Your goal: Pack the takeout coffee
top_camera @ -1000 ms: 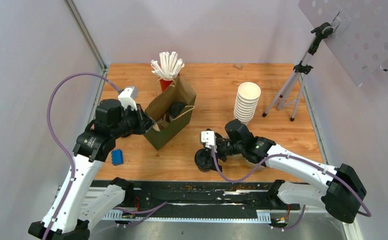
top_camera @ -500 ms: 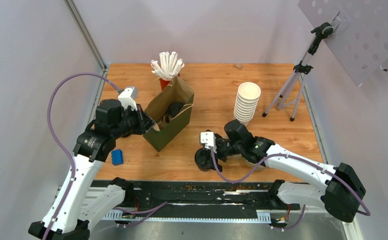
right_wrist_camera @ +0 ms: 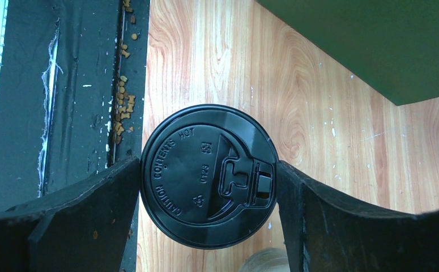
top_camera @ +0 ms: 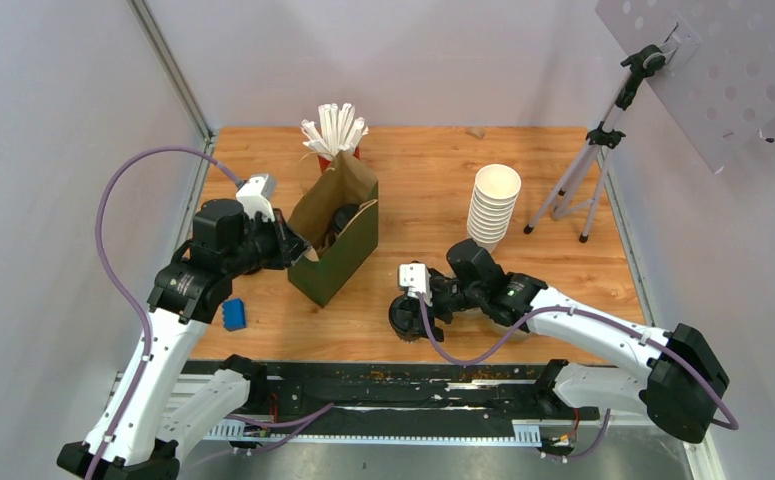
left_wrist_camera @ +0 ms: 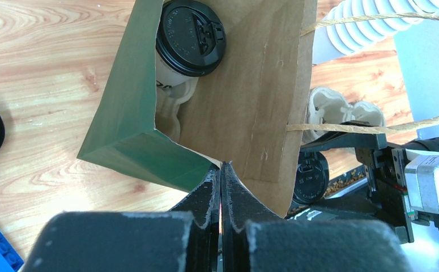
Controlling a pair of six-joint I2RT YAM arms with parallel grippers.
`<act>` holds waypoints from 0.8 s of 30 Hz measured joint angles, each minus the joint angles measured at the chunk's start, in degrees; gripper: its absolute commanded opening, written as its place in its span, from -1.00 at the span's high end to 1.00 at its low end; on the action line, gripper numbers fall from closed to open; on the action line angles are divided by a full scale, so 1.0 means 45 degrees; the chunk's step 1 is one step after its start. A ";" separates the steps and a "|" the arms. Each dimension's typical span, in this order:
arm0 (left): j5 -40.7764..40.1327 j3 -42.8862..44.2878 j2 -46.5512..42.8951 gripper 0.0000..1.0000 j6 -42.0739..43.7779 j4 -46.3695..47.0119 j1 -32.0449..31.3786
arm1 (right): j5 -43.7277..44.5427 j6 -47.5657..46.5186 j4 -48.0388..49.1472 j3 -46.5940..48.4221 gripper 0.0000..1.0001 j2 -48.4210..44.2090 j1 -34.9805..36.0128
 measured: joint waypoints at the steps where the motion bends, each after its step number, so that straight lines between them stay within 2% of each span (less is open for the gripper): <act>1: -0.0019 0.0000 0.0000 0.89 -0.0005 0.0000 0.0000 | 0.0005 0.0000 0.0000 0.0000 -0.54 0.0000 0.0000; 8: -0.0355 0.0000 0.0000 0.53 -0.0204 -0.0029 0.0000 | 0.0257 0.0170 -0.0083 0.0063 -0.46 -0.0044 0.0000; 10: -0.0583 0.0005 0.0000 0.31 -0.0403 -0.0092 0.0000 | 0.0325 0.0291 -0.0092 0.0068 -0.46 -0.0141 0.0000; 15: -0.1622 0.0345 0.0141 -0.01 -0.1948 -0.0855 0.0000 | 0.0627 0.0350 -0.0102 0.0228 -0.46 -0.0398 0.0000; 24: -0.2254 0.1399 0.0855 -0.24 -0.5387 -0.2900 0.0000 | 0.0811 0.0291 -0.0359 0.0549 -0.46 -0.0452 0.0000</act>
